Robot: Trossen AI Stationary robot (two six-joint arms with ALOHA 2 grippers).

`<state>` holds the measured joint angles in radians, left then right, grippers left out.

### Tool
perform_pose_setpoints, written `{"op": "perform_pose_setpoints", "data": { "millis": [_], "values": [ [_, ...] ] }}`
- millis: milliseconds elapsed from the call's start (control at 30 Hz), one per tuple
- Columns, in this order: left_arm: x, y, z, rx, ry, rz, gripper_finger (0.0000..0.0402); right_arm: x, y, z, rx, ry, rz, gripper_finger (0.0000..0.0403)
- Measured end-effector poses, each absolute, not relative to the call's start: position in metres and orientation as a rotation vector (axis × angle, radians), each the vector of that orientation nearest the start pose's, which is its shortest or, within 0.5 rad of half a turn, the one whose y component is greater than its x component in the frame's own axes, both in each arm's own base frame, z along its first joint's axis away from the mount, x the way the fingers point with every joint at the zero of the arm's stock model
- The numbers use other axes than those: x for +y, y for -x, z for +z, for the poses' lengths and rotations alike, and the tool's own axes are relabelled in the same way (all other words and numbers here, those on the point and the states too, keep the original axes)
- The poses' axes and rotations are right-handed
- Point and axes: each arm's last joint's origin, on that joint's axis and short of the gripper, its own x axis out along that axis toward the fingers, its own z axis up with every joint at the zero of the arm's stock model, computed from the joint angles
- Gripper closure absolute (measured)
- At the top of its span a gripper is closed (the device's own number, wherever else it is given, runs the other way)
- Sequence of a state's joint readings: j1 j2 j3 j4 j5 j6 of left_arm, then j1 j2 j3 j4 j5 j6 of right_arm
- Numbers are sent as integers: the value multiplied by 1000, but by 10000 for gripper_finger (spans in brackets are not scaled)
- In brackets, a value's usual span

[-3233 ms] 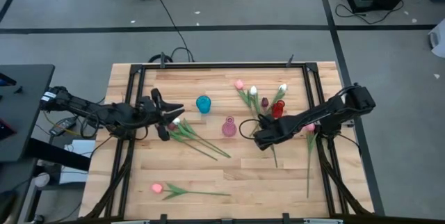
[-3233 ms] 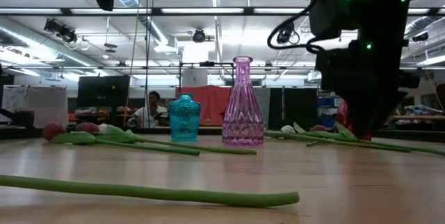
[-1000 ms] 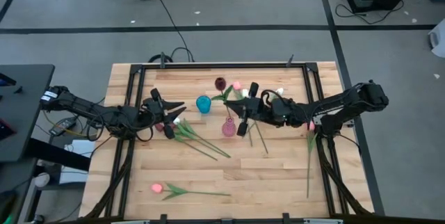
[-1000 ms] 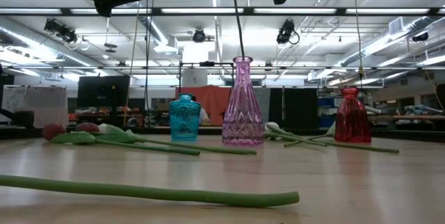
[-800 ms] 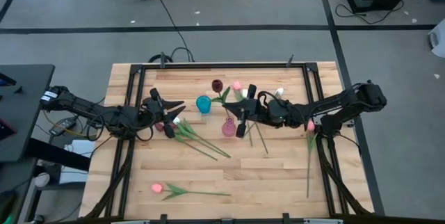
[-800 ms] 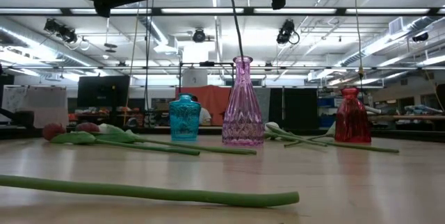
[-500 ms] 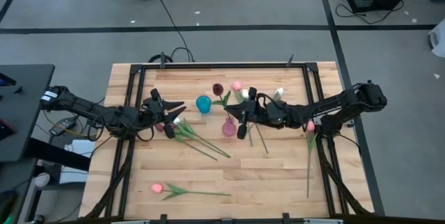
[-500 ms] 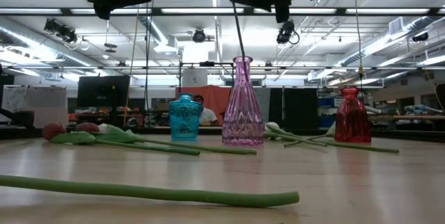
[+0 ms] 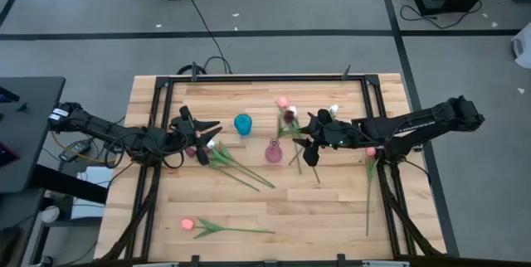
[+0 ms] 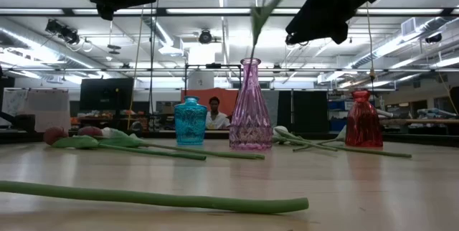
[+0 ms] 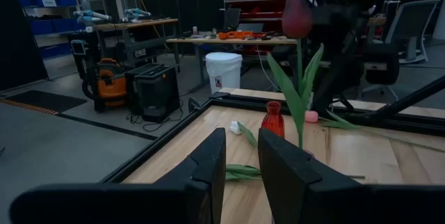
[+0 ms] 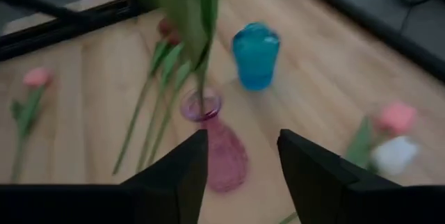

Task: Sort flowers into vase by color
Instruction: Put the middle pink tulip into the red vase

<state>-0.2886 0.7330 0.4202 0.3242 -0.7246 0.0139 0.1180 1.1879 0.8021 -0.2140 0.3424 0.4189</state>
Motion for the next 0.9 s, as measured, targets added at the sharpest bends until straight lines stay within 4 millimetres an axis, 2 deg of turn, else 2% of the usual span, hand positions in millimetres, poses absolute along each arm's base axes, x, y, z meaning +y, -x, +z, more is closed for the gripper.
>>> {"op": "perform_pose_setpoints", "data": {
  "millis": [133,233,400,500,633,900],
  "values": [
    [-29,-163,263,-7,-8,436,310,22,-247,246,655,-334,-289,200],
    [-29,-163,263,-9,-5,436,310,21,-248,229,766,-368,-368,201],
    [-28,-163,265,-29,6,436,310,21,-261,193,907,-445,-486,208],
    [-28,-163,265,-28,6,436,310,21,-261,181,1062,-517,-513,213],
    [-28,-163,265,-26,0,436,310,24,-249,182,1298,-612,-588,222],
    [-28,-163,265,-17,-37,437,310,46,-213,197,1563,-817,-632,234]
  ]
}}
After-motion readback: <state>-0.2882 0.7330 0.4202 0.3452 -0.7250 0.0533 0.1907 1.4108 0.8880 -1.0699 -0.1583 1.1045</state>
